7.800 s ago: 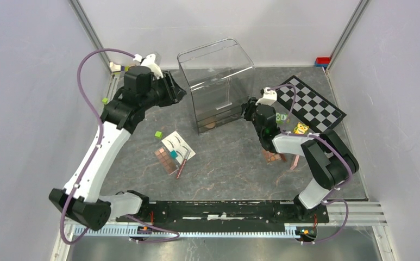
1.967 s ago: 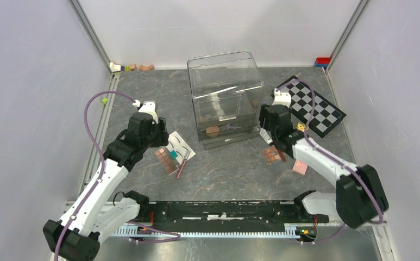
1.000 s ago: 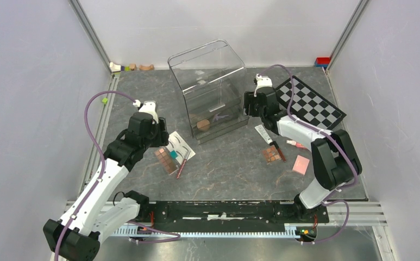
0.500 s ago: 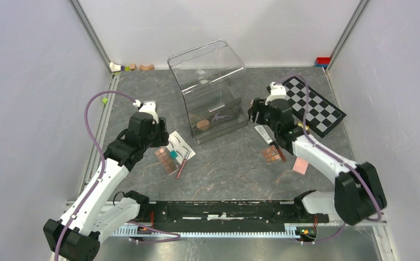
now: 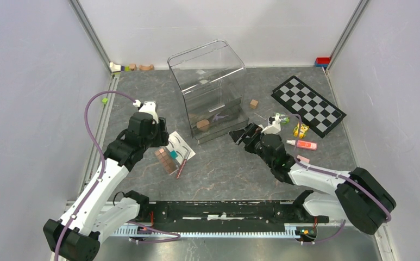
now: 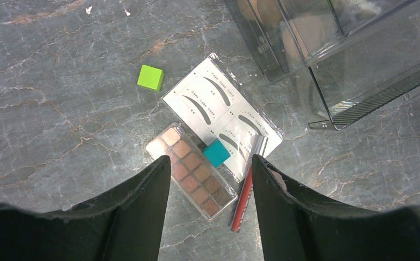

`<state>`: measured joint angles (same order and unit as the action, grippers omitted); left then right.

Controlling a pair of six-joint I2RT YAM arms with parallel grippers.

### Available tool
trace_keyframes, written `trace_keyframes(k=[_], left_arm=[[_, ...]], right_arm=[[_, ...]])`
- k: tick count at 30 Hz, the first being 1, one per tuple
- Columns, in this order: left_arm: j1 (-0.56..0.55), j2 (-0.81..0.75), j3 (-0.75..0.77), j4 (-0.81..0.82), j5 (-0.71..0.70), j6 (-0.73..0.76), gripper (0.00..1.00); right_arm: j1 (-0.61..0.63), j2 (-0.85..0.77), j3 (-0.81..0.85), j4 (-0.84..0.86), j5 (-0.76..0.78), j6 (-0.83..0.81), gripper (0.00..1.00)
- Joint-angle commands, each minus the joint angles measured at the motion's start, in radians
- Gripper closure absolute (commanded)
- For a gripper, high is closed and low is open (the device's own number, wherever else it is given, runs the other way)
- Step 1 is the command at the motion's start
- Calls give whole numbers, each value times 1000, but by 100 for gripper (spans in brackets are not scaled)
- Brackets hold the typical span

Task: Organize the makeup
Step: Open the drawer in the storage box.

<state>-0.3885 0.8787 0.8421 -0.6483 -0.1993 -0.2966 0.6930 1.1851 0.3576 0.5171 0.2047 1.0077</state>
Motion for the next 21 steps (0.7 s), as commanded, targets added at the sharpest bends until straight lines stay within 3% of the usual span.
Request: trace_keyframes(k=[1, 3, 7, 13, 17, 21], left_arm=[[2, -2, 8, 36, 14, 41, 37], [3, -3, 8, 37, 12, 40, 37], [3, -2, 9, 37, 13, 40, 37], [3, -1, 9, 37, 14, 40, 37], [3, -4, 11, 37, 15, 40, 37], [3, -1, 9, 38, 17, 40, 37]], right_arm=[[18, 61, 10, 177, 84, 206, 2], [22, 102, 33, 182, 88, 246, 2], [32, 188, 150, 29, 87, 306, 2], [58, 260, 227, 42, 122, 327, 2], [63, 304, 304, -92, 128, 344, 2], [66, 349, 346, -177, 128, 372, 14]])
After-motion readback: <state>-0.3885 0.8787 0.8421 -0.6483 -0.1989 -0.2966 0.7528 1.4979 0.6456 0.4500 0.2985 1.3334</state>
